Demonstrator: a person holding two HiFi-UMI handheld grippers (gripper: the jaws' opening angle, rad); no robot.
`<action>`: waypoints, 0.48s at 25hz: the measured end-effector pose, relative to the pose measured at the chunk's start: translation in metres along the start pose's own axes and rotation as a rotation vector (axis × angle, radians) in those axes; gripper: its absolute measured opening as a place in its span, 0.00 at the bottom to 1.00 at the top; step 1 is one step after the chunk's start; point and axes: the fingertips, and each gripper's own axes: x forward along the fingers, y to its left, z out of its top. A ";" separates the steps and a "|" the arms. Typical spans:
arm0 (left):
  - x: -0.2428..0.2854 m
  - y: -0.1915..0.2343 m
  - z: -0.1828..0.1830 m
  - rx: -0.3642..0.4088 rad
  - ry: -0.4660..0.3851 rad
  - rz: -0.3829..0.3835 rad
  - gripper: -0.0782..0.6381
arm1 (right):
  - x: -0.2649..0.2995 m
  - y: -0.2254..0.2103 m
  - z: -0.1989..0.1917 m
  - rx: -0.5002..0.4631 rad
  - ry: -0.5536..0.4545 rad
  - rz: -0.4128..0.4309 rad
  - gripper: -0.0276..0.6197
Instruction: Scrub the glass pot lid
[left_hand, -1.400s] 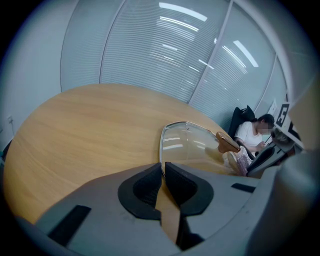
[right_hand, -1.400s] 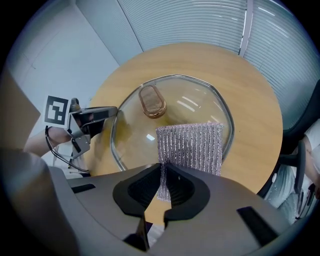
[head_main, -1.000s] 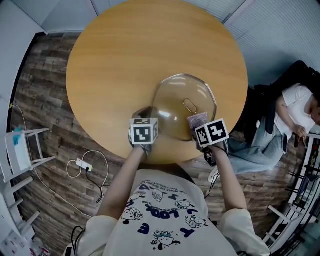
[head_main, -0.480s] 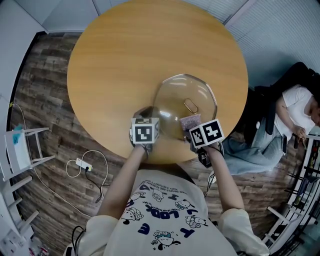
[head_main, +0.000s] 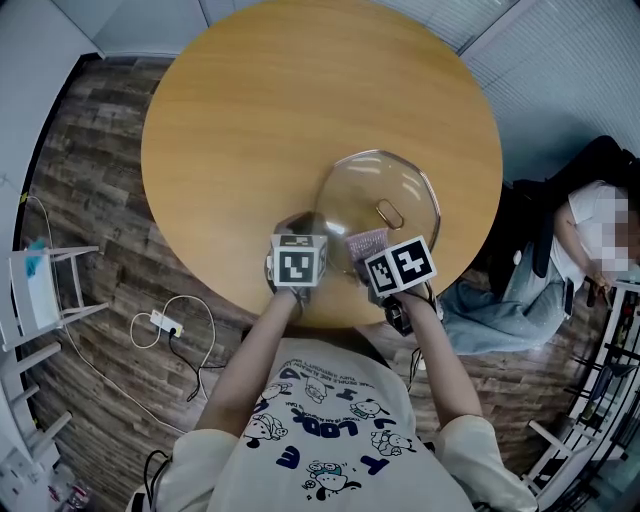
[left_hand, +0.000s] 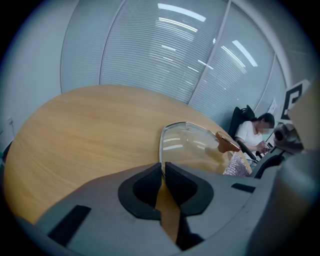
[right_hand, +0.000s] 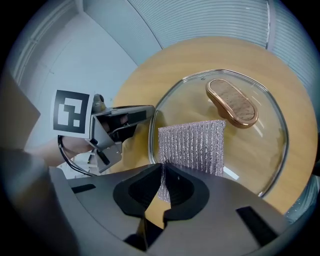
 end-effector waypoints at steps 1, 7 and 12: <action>0.000 0.000 0.000 0.001 0.000 0.001 0.16 | 0.001 0.002 0.002 -0.002 0.000 0.002 0.11; 0.005 0.003 -0.003 0.007 -0.009 0.004 0.16 | 0.008 0.010 0.012 -0.023 0.003 0.012 0.11; 0.000 -0.002 -0.001 0.000 -0.002 0.003 0.16 | 0.009 0.012 0.017 -0.039 0.010 0.020 0.11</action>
